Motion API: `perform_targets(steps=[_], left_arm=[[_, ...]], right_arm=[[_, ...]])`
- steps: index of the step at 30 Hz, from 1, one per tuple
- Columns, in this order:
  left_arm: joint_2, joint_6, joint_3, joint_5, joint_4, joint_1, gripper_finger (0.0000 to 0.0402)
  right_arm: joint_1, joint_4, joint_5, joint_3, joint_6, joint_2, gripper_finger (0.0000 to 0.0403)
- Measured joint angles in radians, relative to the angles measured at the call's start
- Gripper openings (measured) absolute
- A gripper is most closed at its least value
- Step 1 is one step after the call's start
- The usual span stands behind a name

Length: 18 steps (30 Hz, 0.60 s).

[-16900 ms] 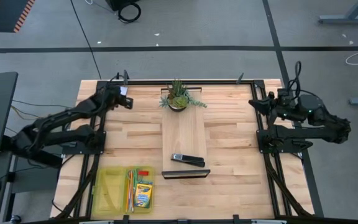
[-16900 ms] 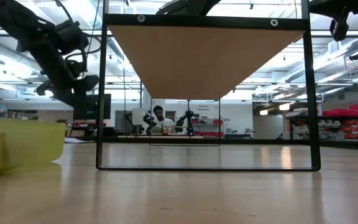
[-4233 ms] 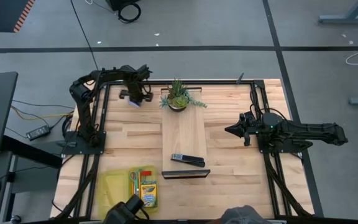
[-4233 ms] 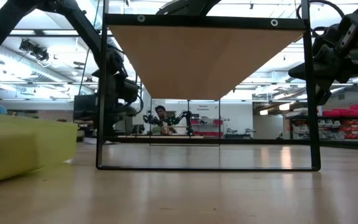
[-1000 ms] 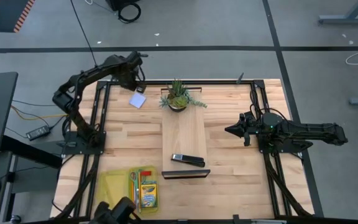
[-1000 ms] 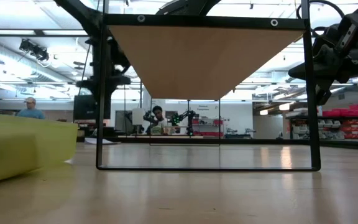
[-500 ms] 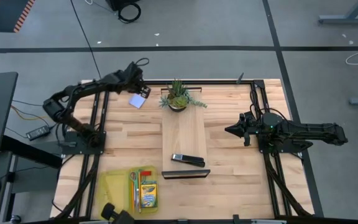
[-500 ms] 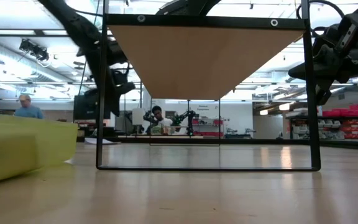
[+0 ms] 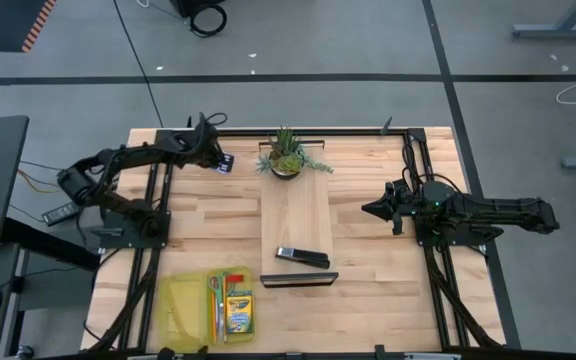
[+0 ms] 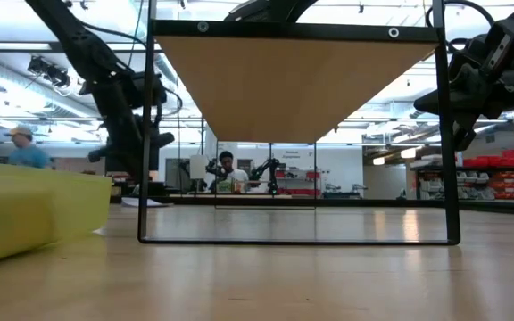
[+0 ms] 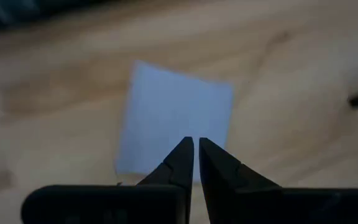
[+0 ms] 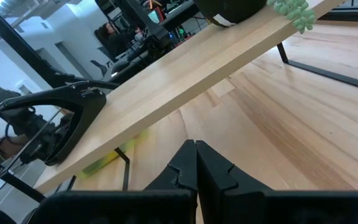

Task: Pack school essentials
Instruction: Put the blue sticky note into the yellow supply box

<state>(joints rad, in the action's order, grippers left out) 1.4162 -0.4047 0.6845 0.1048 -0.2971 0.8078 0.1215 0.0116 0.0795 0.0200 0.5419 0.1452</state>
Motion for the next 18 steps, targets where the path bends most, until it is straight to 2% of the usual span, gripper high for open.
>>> perform_targets(steps=[3,8,13,18], left_arm=[[0.057,-0.034,0.031,-0.035,-0.059,-0.002,0.0024],[0.094,-0.113,0.058,-0.021,-0.073,-0.010,0.0006],[0.117,-0.152,0.063,0.012,-0.073,-0.017,0.0005],[0.180,-0.168,0.067,-0.031,-0.132,-0.017,0.0005]], right_arm=[[0.000,0.000,0.000,0.000,0.000,0.000,0.0006],[0.000,0.000,0.000,0.000,0.000,0.000,0.0006],[0.000,0.000,0.000,0.000,0.000,0.000,0.0006],[0.000,0.000,0.000,0.000,0.000,0.000,0.0006]])
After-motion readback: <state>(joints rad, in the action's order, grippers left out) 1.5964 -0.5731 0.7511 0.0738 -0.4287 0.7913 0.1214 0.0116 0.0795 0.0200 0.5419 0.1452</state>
